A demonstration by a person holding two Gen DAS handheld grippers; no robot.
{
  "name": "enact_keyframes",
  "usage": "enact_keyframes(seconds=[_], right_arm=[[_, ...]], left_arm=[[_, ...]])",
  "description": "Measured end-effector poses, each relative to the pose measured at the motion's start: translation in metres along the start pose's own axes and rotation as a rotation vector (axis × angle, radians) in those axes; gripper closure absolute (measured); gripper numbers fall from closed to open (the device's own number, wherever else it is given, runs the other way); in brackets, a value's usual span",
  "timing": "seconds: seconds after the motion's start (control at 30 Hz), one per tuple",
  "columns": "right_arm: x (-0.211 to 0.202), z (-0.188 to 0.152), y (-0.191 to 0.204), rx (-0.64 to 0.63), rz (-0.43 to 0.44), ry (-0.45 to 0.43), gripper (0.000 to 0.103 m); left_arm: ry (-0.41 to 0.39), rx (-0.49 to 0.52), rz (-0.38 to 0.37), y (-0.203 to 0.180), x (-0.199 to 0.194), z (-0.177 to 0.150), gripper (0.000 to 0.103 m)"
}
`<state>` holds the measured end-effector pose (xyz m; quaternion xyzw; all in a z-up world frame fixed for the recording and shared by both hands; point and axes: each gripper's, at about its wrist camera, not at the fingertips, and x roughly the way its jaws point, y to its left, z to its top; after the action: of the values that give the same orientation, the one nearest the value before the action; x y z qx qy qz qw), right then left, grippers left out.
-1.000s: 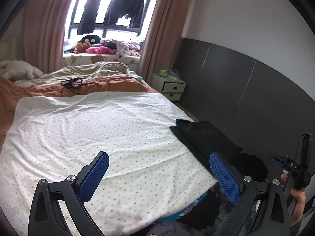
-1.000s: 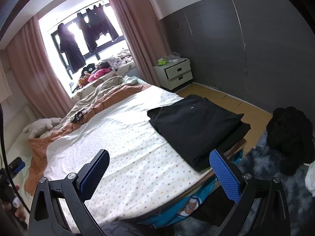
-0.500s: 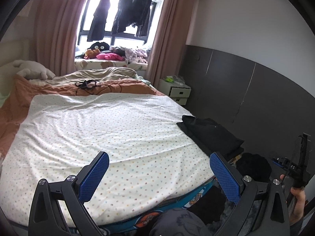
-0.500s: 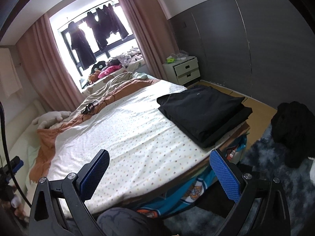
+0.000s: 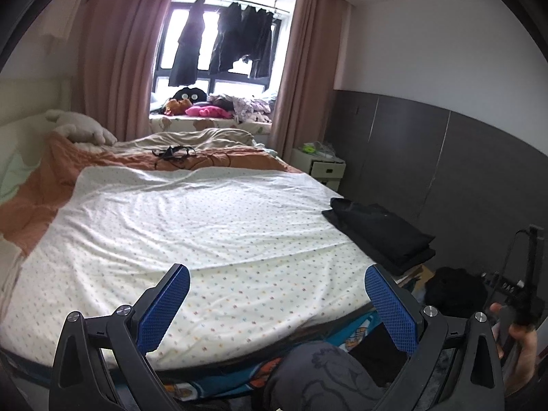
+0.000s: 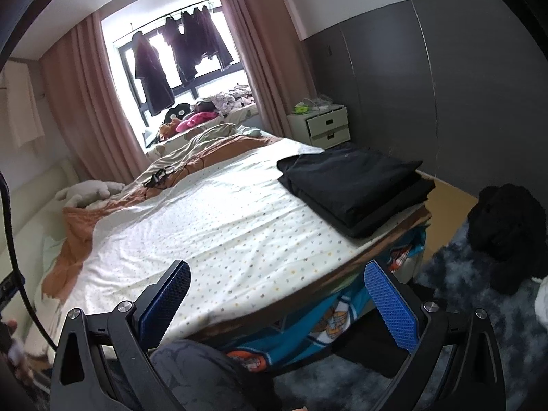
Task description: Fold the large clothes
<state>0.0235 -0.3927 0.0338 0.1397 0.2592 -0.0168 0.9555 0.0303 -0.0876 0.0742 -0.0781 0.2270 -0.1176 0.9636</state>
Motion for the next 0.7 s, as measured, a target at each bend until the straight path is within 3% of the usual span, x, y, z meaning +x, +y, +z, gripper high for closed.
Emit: enact_keyframes(seconds=[0.23,0.7], right_arm=[[0.006,-0.022,0.015,-0.067,-0.004,0.024,0.001],[-0.003,-0.03,0.03,-0.102,0.008,0.012,0.001]], left_arm=[[0.004,0.009,0.015,-0.005,-0.003,-0.021,0.001],[-0.002,0.015,0.048,-0.005,-0.011,-0.034,0.001]])
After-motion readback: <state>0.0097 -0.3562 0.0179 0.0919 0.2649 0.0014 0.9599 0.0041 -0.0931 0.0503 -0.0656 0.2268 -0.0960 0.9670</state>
